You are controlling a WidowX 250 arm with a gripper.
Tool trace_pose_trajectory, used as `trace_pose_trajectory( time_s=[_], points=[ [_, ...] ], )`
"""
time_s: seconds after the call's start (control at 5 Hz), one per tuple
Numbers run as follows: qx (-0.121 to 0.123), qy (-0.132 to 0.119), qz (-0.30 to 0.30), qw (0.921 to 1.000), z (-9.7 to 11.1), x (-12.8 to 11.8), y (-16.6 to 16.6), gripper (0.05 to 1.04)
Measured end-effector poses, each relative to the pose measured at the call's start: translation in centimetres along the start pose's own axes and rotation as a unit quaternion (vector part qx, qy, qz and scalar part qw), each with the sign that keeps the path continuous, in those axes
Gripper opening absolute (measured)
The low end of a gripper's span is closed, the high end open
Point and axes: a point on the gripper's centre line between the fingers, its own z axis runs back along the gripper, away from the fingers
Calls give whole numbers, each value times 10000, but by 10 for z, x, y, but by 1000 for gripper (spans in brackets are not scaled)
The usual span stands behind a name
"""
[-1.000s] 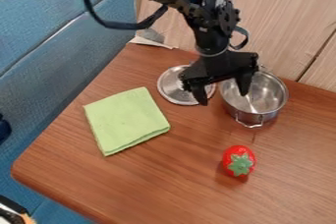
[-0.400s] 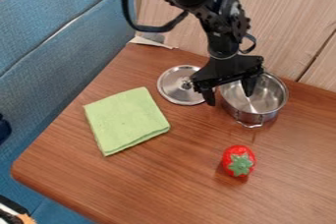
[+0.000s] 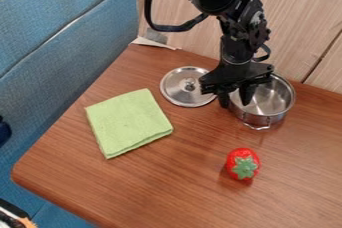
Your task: Take the silver pot and put it on the green cloth
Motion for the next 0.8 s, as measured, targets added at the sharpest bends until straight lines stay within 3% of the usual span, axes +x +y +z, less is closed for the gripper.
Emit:
trace_pose_trajectory(
  time_s=[0.2, 0.4, 0.6, 0.8],
  points=[
    [64, 2, -34, 10000, -1, -1, 1, 161],
    [41, 20, -34, 10000, -1, -2, 1, 78],
    [-40, -76, -183, 9998, 4, -3, 3, 72],
    [-327, -177, -223, 9991, 19, -3, 5, 65]
  ],
)
